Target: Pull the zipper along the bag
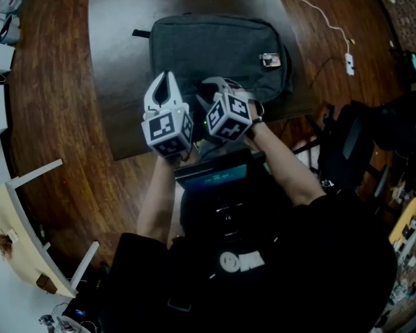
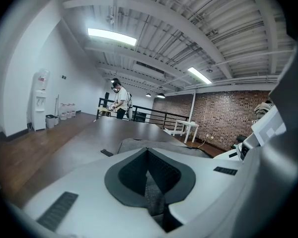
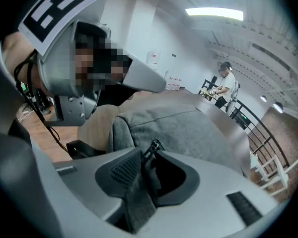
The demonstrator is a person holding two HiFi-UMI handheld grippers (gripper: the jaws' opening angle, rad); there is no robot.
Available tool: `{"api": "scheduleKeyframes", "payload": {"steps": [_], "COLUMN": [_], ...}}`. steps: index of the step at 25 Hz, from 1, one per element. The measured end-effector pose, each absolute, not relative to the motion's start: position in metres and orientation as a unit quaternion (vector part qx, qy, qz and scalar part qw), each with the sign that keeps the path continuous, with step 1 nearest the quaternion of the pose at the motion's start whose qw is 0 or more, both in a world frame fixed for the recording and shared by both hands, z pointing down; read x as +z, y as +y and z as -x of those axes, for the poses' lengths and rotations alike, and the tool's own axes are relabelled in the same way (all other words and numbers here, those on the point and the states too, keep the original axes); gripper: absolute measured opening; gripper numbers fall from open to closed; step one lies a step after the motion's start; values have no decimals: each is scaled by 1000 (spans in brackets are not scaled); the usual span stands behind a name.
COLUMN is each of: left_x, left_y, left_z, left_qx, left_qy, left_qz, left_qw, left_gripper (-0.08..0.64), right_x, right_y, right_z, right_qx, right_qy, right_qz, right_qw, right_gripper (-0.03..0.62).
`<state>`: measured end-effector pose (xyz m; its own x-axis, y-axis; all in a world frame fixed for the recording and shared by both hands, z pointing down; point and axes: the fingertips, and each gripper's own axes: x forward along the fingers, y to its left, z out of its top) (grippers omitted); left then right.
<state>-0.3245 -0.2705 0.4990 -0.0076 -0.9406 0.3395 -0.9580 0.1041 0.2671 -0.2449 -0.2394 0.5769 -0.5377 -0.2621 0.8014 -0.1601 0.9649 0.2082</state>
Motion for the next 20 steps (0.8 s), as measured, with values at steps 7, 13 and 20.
{"api": "scheduleKeyframes", "payload": {"steps": [7,13,20], "left_x": [491,486,487], "left_y": [-269,-271,-274], "left_z": [328,332,330], "left_qx": [23,8,7], "left_qy": [-719,-730,-728], "left_qz": [-660,-651,-653], "left_qw": [216,206,209], "left_gripper": [2,2,2], "right_x": [569,575,571], "right_y": [-241,-240,-245], "right_z": [241,242,242], "right_qx": [39,9,-9], "right_qy": [-890,-885,-884], "right_qz": [-108,-104,-106], "right_qw": [441,454,456], "right_gripper": [87,75,58]}}
